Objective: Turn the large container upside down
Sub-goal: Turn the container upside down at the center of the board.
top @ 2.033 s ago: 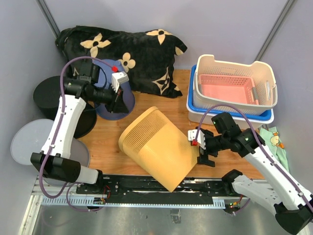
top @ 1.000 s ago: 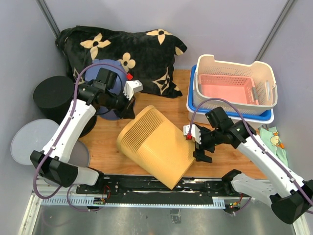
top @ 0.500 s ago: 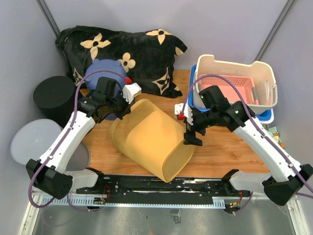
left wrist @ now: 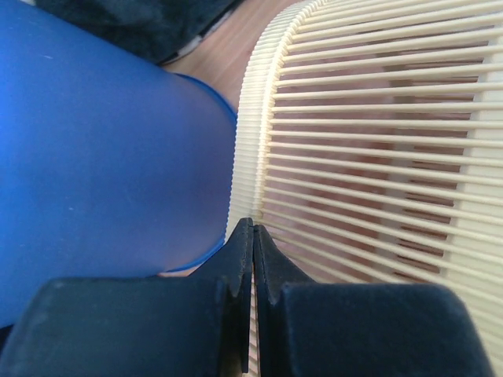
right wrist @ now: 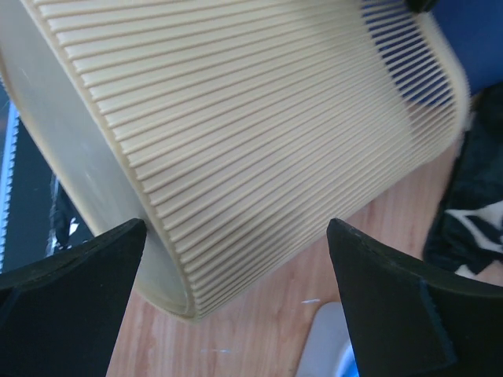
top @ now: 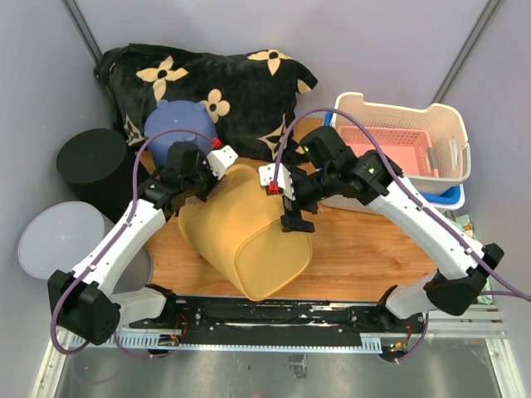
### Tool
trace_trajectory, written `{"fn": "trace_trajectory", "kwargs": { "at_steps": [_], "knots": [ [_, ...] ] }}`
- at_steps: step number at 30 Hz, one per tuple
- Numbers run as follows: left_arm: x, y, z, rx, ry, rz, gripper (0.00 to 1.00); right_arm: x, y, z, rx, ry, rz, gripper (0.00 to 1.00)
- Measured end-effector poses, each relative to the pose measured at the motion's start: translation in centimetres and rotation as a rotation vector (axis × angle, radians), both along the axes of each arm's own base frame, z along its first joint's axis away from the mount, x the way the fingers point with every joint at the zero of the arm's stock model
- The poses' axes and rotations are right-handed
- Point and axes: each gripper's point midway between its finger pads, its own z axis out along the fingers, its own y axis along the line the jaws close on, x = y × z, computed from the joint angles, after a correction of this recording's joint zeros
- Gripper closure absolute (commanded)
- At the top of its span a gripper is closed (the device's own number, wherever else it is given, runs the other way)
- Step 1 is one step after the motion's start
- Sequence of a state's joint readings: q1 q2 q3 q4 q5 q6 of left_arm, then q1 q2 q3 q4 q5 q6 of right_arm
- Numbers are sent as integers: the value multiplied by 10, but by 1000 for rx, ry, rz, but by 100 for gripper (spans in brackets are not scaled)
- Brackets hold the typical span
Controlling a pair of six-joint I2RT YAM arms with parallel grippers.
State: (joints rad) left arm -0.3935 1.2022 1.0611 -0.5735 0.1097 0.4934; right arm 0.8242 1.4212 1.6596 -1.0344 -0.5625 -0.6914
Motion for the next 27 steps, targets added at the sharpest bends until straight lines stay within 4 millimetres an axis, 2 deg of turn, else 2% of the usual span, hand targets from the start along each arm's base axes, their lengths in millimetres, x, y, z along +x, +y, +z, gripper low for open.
{"fn": "trace_trajectory", "kwargs": {
  "at_steps": [5,10,12,13,14,17,19,21,23,25,27],
  "knots": [
    [18,12,-11,67,-48,31,100,27,21,32,76,-109,-12,0],
    [21,15,-27,87,-1,35,100,41,37,53,137,-164,-20,0],
    [9,12,-45,85,80,7,100,50,47,73,200,-221,-25,0],
    [-3,9,-62,82,152,-10,100,60,53,87,238,-273,-40,0],
    [-23,7,-85,89,254,-33,100,70,57,92,252,-306,-57,0],
    [-77,8,-135,130,518,-80,100,91,72,82,240,-324,-87,0],
    [-97,11,-144,138,600,-83,100,105,84,64,210,-310,-101,0],
    [-100,10,-141,130,609,-81,100,114,91,45,177,-290,-112,0],
    [-98,9,-136,121,597,-74,100,117,94,37,163,-280,-116,0],
    [-97,9,-132,116,583,-71,100,117,94,37,161,-282,-120,0],
    [-95,9,-128,116,569,-63,97,116,93,46,175,-298,-126,0]
  ]
}}
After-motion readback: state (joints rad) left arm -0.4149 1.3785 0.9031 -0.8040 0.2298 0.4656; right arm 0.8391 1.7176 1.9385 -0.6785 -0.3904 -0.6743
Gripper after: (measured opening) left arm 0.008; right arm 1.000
